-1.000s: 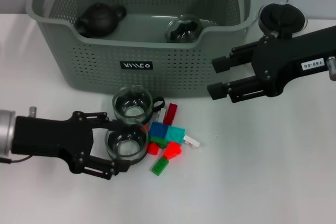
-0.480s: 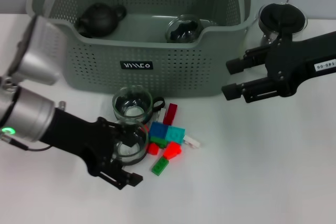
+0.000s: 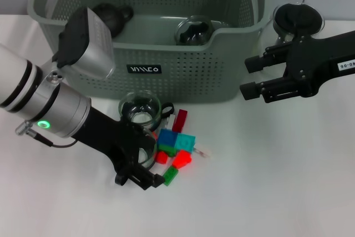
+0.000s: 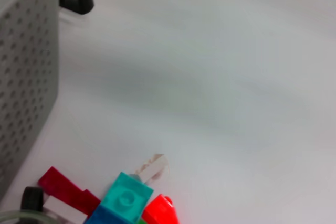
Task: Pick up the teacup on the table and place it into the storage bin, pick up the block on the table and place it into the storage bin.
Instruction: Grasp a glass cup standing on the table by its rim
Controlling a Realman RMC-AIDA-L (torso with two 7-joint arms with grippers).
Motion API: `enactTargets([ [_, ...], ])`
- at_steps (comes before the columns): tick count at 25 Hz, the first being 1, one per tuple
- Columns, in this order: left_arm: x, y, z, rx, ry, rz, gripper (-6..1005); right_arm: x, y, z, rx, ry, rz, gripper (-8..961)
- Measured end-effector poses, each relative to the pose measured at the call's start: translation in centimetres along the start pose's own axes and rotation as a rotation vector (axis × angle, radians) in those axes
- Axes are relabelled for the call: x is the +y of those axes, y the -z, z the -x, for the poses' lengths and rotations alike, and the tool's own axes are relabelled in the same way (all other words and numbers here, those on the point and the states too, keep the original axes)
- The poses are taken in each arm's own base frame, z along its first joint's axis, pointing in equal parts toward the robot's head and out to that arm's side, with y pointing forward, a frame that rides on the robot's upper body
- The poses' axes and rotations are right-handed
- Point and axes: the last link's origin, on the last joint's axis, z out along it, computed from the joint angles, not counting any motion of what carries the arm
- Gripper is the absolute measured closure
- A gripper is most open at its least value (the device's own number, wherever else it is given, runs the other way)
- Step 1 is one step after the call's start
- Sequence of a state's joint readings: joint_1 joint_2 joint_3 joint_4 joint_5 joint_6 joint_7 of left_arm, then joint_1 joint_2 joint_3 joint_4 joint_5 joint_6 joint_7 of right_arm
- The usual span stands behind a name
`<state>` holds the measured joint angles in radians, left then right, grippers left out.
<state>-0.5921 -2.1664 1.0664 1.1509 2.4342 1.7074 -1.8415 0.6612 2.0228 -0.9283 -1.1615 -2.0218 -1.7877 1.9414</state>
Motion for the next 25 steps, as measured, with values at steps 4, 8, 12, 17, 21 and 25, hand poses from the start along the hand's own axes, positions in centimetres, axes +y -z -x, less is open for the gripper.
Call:
enactTargets([
  [4, -0.2, 0.1, -0.2, -0.023, 0.035, -0.020, 64, 0.0, 0.0, 0.0, 0.000, -0.001, -0.001, 263],
  [8, -0.2, -0.2, -0.2, -0.062, 0.053, -0.024, 65, -0.1, 0.0, 0.0, -0.002, 0.005, -0.001, 263],
  [12, -0.1, -0.5, -0.4, -0.081, 0.056, -0.026, 65, -0.1, -0.1, -0.1, -0.005, 0.006, -0.004, 264],
  [17, -0.3, -1.0, -0.5, -0.116, 0.052, -0.058, 64, -0.2, -0.1, -0.3, -0.009, 0.006, -0.002, 264],
  [21, -0.5, -1.5, -0.6, -0.157, 0.046, -0.082, 65, -0.3, 0.0, -0.4, -0.017, 0.006, -0.003, 265],
  [25, -0.6, -1.8, -0.8, -0.166, 0.045, -0.096, 65, -0.4, 0.1, -0.4, -0.020, 0.007, -0.007, 265],
])
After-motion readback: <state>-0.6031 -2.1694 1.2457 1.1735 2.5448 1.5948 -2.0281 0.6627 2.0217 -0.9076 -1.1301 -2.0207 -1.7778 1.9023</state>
